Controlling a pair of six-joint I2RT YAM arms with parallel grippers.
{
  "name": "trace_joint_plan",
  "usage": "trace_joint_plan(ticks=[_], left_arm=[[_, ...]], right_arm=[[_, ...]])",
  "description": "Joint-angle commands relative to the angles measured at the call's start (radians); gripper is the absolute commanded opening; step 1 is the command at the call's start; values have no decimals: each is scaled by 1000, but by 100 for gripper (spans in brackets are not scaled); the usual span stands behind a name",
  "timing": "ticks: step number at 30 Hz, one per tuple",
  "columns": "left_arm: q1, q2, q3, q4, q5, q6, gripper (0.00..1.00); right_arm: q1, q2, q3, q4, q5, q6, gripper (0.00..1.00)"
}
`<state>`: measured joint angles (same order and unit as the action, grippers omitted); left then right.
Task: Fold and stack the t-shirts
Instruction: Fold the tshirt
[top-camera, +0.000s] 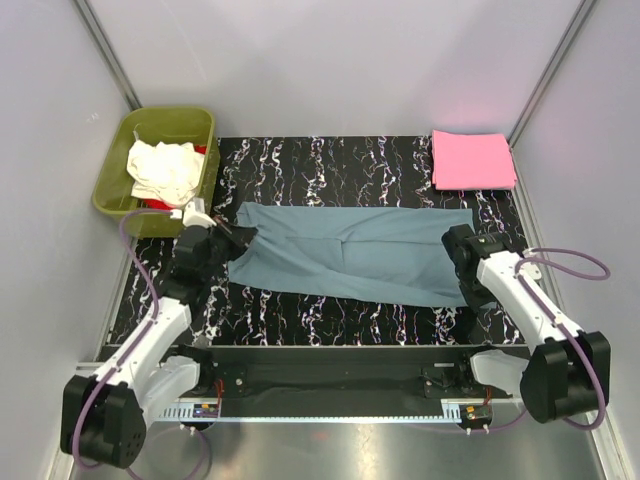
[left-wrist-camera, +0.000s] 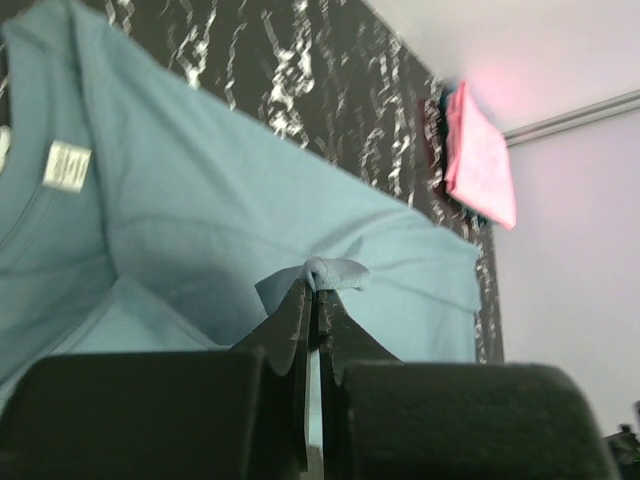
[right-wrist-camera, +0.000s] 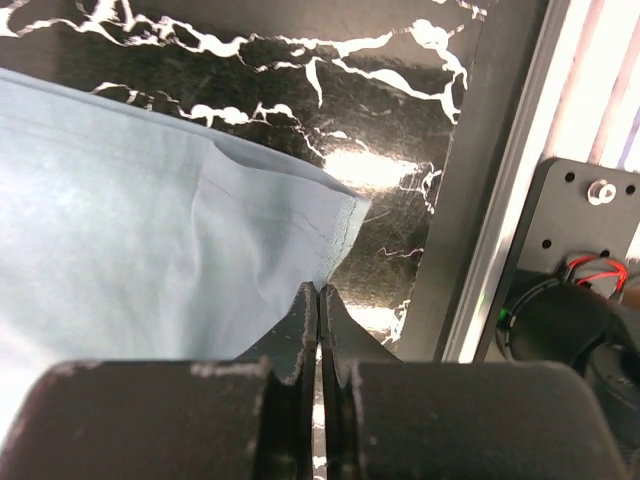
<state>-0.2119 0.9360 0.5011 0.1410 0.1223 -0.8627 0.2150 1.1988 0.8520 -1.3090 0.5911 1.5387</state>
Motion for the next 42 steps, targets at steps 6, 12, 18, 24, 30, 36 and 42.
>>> trace_joint_plan(ticks=[6, 12, 18, 24, 30, 36, 42], left_arm=[[-44, -132, -64, -115, -119, 27, 0], [-44, -36, 118, -224, -220, 151, 0], [-43, 76, 247, -248, -260, 223, 0], [-38, 210, 345, -231, -248, 257, 0], [-32, 362, 438, -212, -101, 307, 0], [-34, 477, 525, -264, -84, 343, 0], [-32, 543, 579, -294, -118, 375, 0]], right_arm=[[-2, -22, 25, -36, 113, -144, 0], [-2, 64, 96, 172, 119, -397, 0], [-3, 130, 122, 338, 119, -620, 0], [-6, 209, 167, 480, 60, -787, 0], [-45, 355, 209, 539, 46, -848, 0], [-132, 449, 236, 600, -31, -905, 0], [-190, 458, 223, 642, -79, -937, 0]])
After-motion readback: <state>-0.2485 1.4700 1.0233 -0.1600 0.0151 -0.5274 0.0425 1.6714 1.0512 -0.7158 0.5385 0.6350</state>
